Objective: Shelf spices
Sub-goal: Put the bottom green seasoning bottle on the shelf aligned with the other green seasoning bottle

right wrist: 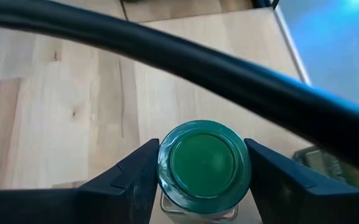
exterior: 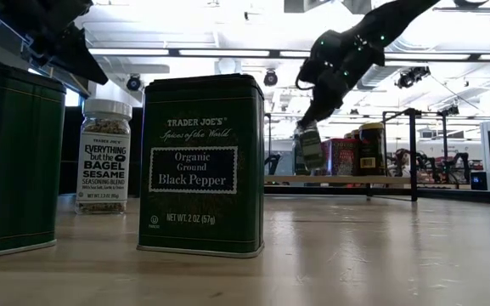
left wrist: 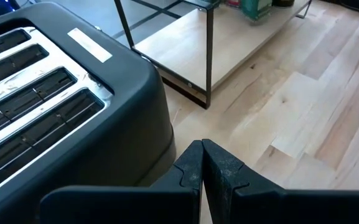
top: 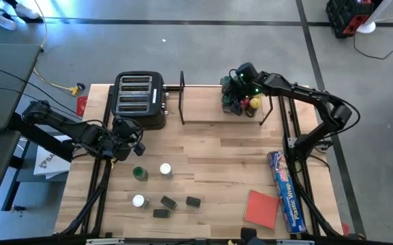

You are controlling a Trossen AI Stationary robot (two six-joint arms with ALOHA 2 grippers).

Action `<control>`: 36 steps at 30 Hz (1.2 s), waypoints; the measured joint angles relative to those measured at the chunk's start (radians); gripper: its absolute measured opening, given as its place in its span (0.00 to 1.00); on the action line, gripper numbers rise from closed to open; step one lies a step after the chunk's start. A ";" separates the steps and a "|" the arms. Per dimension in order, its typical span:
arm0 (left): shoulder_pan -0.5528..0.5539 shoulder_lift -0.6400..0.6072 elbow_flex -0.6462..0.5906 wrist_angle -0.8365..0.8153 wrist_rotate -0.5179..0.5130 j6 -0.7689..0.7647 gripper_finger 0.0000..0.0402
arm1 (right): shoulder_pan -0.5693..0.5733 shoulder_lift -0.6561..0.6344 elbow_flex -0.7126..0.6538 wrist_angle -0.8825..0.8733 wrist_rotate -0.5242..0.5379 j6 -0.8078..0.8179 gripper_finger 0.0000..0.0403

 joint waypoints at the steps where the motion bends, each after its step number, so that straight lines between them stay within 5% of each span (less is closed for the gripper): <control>1: 0.000 0.000 0.000 0.001 -0.001 -0.001 0.01 | -0.004 -0.002 0.001 0.005 0.000 -0.008 0.53; 21: 0.000 0.000 0.000 0.002 0.002 -0.019 0.01 | -0.016 0.026 0.002 0.012 0.099 -0.138 0.55; 36: 0.000 0.000 0.000 0.030 0.002 -0.009 0.01 | -0.005 0.043 0.004 0.066 0.191 -0.187 0.69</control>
